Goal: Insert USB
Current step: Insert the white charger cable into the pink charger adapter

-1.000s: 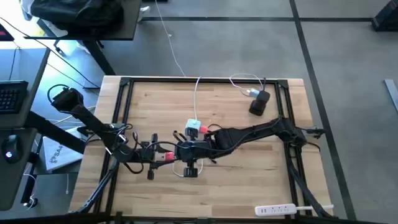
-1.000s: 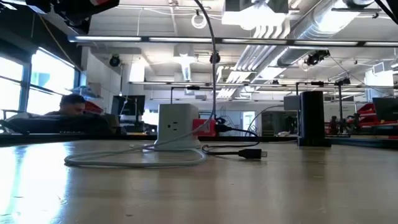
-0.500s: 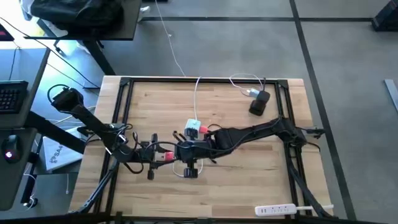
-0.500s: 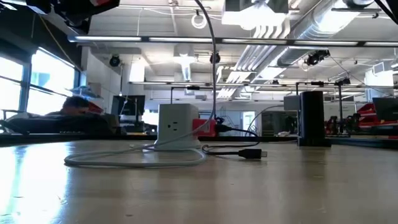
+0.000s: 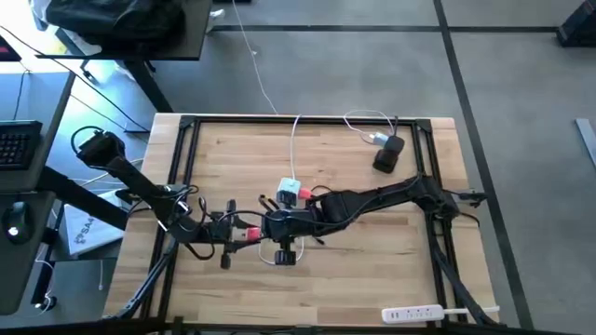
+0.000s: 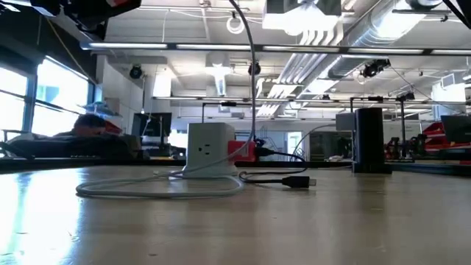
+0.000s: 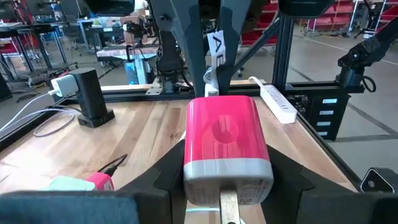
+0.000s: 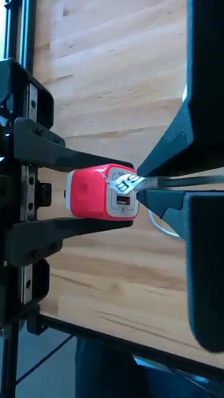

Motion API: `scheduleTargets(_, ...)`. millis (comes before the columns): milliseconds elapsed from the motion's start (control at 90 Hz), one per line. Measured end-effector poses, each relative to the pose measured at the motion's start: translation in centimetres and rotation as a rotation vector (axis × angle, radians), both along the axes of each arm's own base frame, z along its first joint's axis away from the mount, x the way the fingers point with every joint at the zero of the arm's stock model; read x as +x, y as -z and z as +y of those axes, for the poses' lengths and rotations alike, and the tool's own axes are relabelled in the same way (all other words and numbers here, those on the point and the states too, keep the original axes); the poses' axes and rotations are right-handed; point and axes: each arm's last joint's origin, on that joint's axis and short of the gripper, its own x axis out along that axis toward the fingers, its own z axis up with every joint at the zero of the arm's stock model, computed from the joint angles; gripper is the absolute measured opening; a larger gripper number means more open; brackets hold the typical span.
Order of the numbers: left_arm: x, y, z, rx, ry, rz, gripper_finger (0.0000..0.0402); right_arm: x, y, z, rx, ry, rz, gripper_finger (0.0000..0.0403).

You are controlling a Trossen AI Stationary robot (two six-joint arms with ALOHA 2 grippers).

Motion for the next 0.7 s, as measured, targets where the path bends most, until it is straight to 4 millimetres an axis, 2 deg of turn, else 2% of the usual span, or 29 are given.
scheduleTargets(700,0.02,-0.16,0.00,0.003,-0.001,-0.016,0.0120,0.02,-0.01,0.07,0.021,-0.019,0.003,0.0000)
